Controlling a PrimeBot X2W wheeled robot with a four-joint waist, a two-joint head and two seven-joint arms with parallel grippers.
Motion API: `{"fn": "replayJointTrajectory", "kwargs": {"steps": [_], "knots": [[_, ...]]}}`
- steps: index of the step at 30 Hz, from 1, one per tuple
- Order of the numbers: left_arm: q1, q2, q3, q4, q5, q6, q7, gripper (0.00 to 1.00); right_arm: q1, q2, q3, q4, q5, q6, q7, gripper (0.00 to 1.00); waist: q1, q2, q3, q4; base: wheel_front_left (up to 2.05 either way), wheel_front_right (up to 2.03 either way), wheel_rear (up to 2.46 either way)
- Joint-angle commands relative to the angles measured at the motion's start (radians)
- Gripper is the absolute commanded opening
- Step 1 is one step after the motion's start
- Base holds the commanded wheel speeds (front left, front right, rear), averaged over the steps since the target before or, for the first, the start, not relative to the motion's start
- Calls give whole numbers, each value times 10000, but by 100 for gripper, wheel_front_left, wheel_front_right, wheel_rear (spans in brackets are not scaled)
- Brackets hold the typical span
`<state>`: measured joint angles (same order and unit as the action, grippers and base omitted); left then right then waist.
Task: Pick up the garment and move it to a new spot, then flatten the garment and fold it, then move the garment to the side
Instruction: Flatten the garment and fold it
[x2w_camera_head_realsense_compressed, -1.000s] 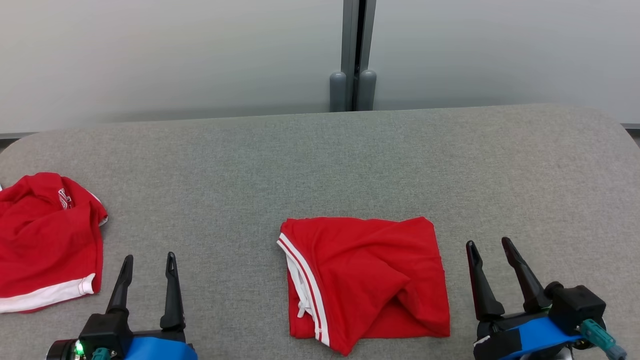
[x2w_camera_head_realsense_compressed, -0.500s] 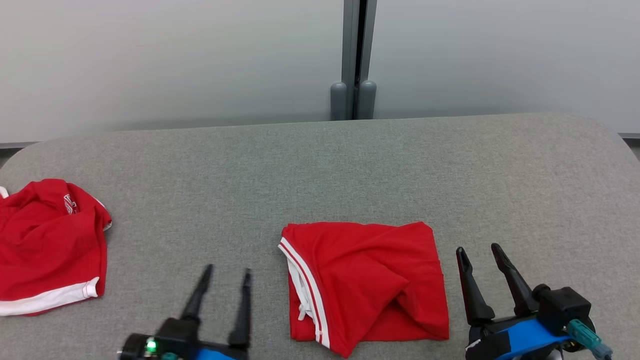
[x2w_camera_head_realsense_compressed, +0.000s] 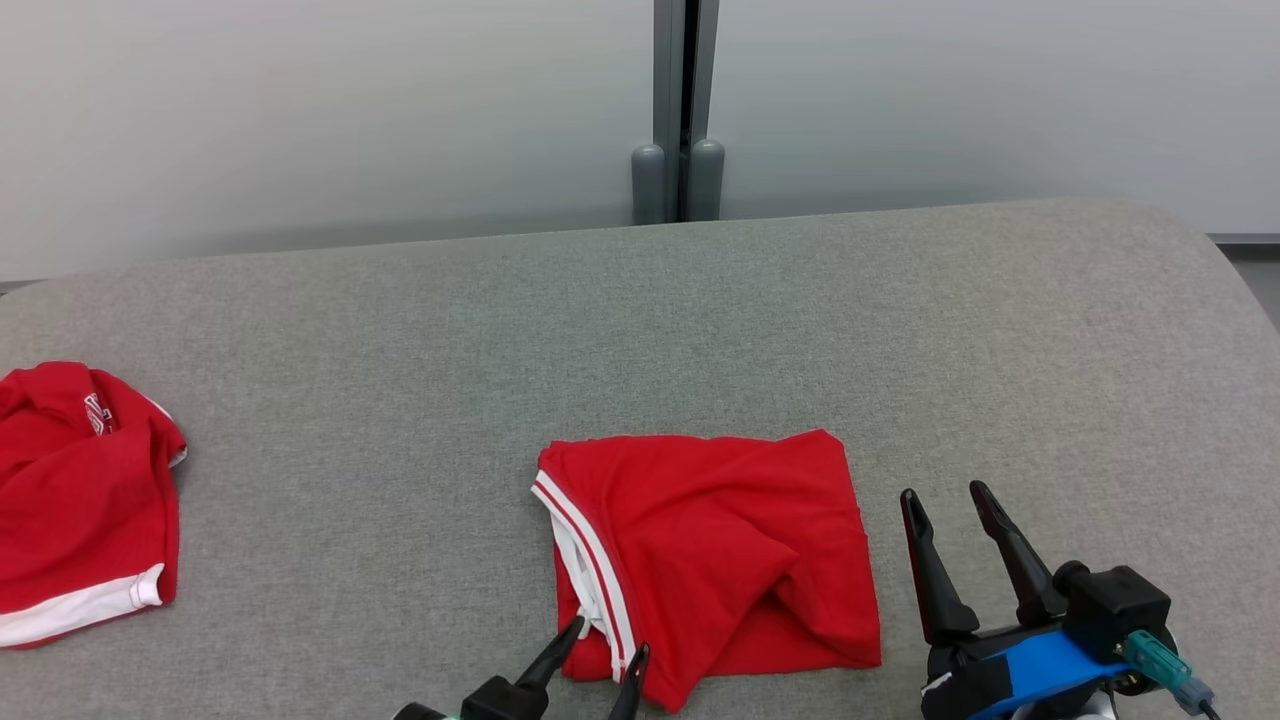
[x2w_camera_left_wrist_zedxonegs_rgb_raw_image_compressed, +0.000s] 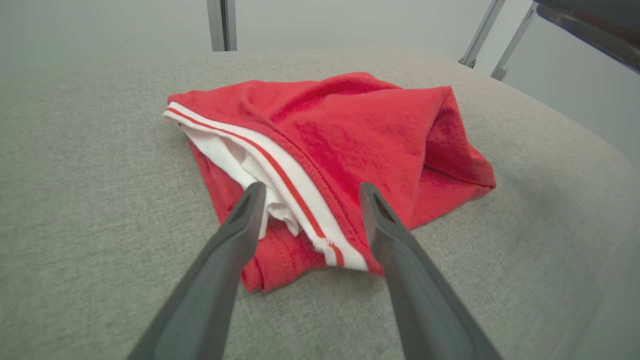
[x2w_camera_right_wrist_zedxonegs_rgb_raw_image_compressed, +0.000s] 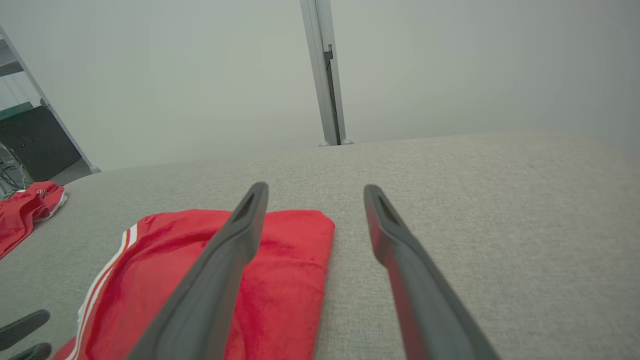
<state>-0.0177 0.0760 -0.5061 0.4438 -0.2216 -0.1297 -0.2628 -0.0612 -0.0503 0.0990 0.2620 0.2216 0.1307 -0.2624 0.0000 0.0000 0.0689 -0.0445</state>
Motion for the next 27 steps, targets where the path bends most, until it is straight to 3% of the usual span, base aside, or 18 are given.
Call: {"fn": "replayJointTrajectory", "kwargs": {"steps": [1, 17, 18, 20, 27], "knots": [[-215, 60, -159, 144, -197, -11, -26, 100, -134, -7, 11, -25, 28, 3, -32, 100, 0, 0, 33, -31, 0, 0, 0], [-1104, 228, -1973, 1489, -1924, -13, -26, 100, -331, -6, 21, 23, 42, 1, -32, 100, 0, 0, 330, -155, 0, 0, 0], [-1150, 230, -2012, 1486, -1981, -14, -26, 83, -339, -6, 20, 21, 31, 1, -32, 100, 0, 0, 336, -161, 0, 0, 0], [-1213, 232, -2018, 1435, -2079, -14, -26, 0, -319, -6, 0, 21, 8, 1, -32, 100, 0, 0, 340, -157, 0, 0, 0], [-1168, 387, -1652, 1100, -2097, -14, -26, 0, -138, -6, -132, 44, -35, 3, -33, 100, 0, 0, 346, -5, 0, 0, 0]]}}
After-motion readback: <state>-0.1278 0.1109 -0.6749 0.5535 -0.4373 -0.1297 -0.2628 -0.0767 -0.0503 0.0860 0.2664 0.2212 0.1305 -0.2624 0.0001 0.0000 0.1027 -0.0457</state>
